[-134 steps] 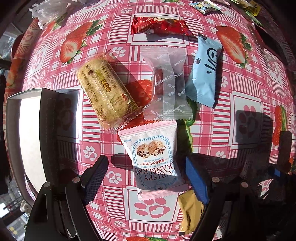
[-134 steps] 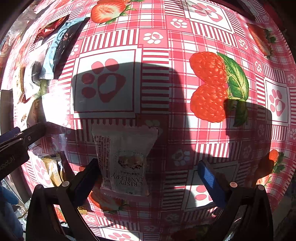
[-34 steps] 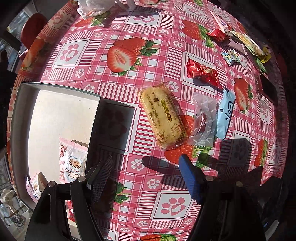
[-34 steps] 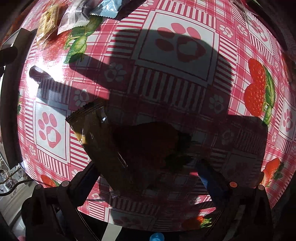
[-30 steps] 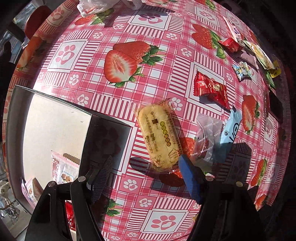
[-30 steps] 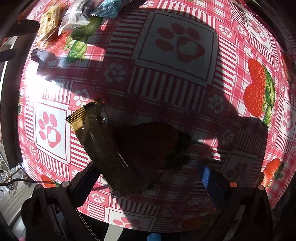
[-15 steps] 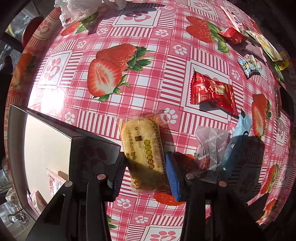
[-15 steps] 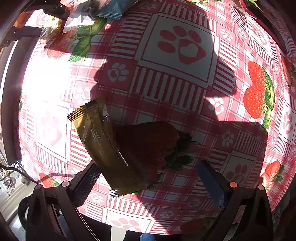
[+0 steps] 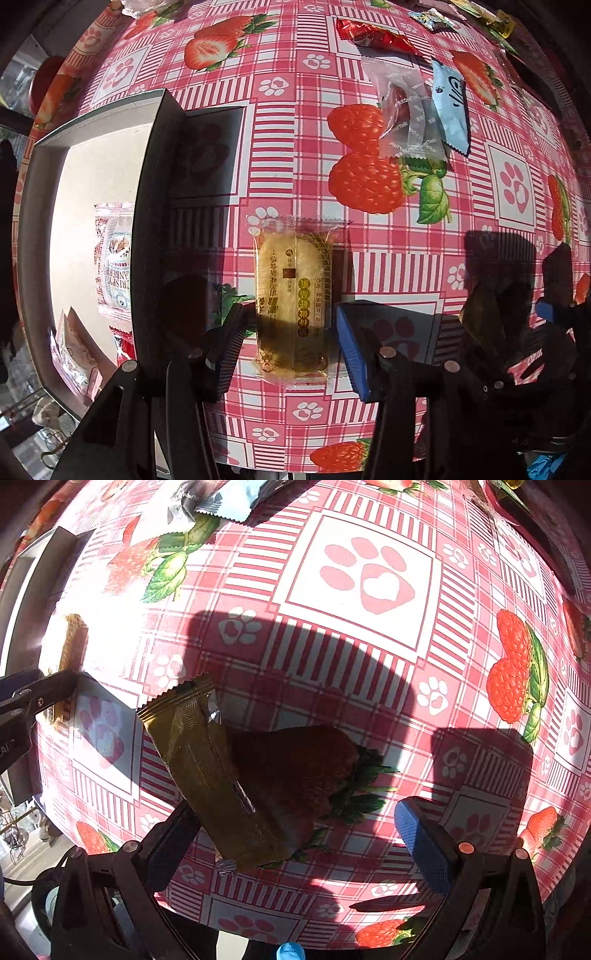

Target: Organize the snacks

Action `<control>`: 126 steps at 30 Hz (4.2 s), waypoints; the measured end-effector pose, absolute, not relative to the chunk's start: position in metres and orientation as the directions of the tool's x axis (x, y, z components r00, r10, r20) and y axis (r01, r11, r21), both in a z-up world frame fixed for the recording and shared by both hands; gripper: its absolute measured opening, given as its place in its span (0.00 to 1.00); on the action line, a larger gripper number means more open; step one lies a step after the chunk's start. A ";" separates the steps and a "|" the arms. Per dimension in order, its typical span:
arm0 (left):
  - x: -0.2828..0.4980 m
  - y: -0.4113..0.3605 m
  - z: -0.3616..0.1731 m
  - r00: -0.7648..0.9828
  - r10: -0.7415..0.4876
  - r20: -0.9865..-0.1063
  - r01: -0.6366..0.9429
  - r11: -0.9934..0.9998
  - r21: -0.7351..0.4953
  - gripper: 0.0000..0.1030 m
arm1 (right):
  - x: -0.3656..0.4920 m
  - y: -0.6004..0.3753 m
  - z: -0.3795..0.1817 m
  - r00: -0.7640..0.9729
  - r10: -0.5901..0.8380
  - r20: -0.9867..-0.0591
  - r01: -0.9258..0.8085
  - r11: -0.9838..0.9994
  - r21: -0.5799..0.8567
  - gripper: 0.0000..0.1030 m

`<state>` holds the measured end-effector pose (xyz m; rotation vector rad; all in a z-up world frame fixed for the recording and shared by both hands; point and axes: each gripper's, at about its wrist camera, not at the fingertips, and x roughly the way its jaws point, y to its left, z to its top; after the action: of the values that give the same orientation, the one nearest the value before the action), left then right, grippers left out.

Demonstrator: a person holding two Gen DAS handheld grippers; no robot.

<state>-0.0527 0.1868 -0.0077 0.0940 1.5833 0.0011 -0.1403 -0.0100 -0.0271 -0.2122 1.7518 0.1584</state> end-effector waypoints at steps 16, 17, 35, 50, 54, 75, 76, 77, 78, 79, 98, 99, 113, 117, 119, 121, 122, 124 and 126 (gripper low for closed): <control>-0.062 0.189 -0.015 -0.007 0.069 -0.998 0.078 0.995 0.068 0.70 | -0.136 0.011 -0.014 -0.122 -0.063 -0.990 -0.322 0.947 -0.021 0.83; -0.065 0.188 -0.014 -0.007 0.050 -0.999 0.085 0.995 0.049 0.61 | -0.136 0.013 -0.012 -0.120 -0.061 -0.991 -0.328 0.945 -0.019 0.80; -0.126 0.201 0.047 0.078 -0.086 -0.993 0.070 0.994 -0.081 0.38 | -0.115 -0.005 0.019 -0.182 0.201 -0.962 -0.124 0.966 0.226 0.23; -0.140 0.314 0.076 0.186 -0.026 -0.982 -0.171 0.983 -0.058 0.38 | -0.067 0.158 0.067 -0.168 0.271 -0.948 -0.362 0.877 0.315 0.23; -0.146 0.351 0.078 0.189 0.008 -0.982 -0.250 0.967 -0.040 0.38 | -0.063 0.209 0.075 -0.177 0.300 -0.937 -0.418 0.839 0.347 0.23; -0.161 0.350 0.064 0.119 0.026 -0.993 -0.255 0.967 -0.006 0.76 | -0.066 0.227 0.048 -0.189 0.197 -0.962 -0.435 0.862 0.262 0.98; -0.160 0.343 0.066 0.123 0.023 -0.992 -0.235 0.972 -0.007 0.76 | -0.067 0.215 0.043 -0.191 0.178 -0.965 -0.421 0.873 0.245 0.98; -0.159 0.335 0.068 0.129 0.019 -0.992 -0.208 0.978 -0.009 0.76 | -0.069 0.200 0.038 -0.194 0.160 -0.968 -0.404 0.886 0.227 0.98; -0.158 0.327 0.069 0.133 0.013 -0.991 -0.182 0.983 -0.011 0.76 | -0.070 0.183 0.032 -0.196 0.137 -0.971 -0.382 0.901 0.205 0.98; -0.158 0.317 0.071 0.136 0.007 -0.991 -0.152 0.988 -0.014 0.76 | -0.072 0.166 0.026 -0.198 0.115 -0.973 -0.358 0.916 0.181 0.98; -0.149 0.200 -0.022 -0.209 0.037 -0.977 0.170 0.985 0.001 0.88 | -0.133 -0.040 -0.034 -0.307 -0.043 -0.951 -0.105 0.994 -0.011 0.99; -0.150 0.201 -0.026 -0.217 0.045 -0.975 0.172 0.985 0.007 0.95 | -0.139 -0.044 -0.034 -0.302 -0.044 -0.952 -0.113 0.994 -0.010 0.99; -0.151 0.212 -0.036 -0.286 0.034 -0.958 0.114 0.993 0.001 1.00 | -0.154 -0.039 -0.039 -0.313 -0.048 -0.949 -0.138 0.990 -0.005 1.00; -0.149 0.209 -0.036 -0.279 0.034 -0.960 0.116 0.993 0.001 1.00 | -0.152 -0.038 -0.039 -0.314 -0.048 -0.948 -0.138 0.990 -0.004 1.00; -0.150 0.207 -0.037 -0.281 0.034 -0.959 0.115 0.993 0.002 1.00 | -0.155 -0.037 -0.040 -0.314 -0.048 -0.948 -0.138 0.990 -0.004 1.00; -0.149 0.207 -0.036 -0.283 0.035 -0.958 0.116 0.993 0.002 1.00 | -0.157 -0.036 -0.040 -0.315 -0.048 -0.948 -0.138 0.990 -0.004 1.00; -0.149 0.207 -0.036 -0.283 0.035 -0.958 0.116 0.993 0.002 1.00 | -0.159 -0.035 -0.041 -0.316 -0.048 -0.948 -0.138 0.990 -0.004 1.00; -0.149 0.207 -0.036 -0.283 0.034 -0.958 0.115 0.993 0.002 1.00 | -0.151 -0.039 -0.039 -0.320 -0.047 -0.946 -0.139 0.990 -0.003 1.00; -0.149 0.208 -0.036 -0.283 0.034 -0.959 0.114 0.993 0.002 1.00 | -0.152 -0.039 -0.038 -0.320 -0.047 -0.946 -0.137 0.991 -0.003 1.00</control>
<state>-0.1487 0.2077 -0.0362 0.1077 1.8574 -0.0778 -0.1520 -0.0390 -0.0383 -0.1325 1.8964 0.0910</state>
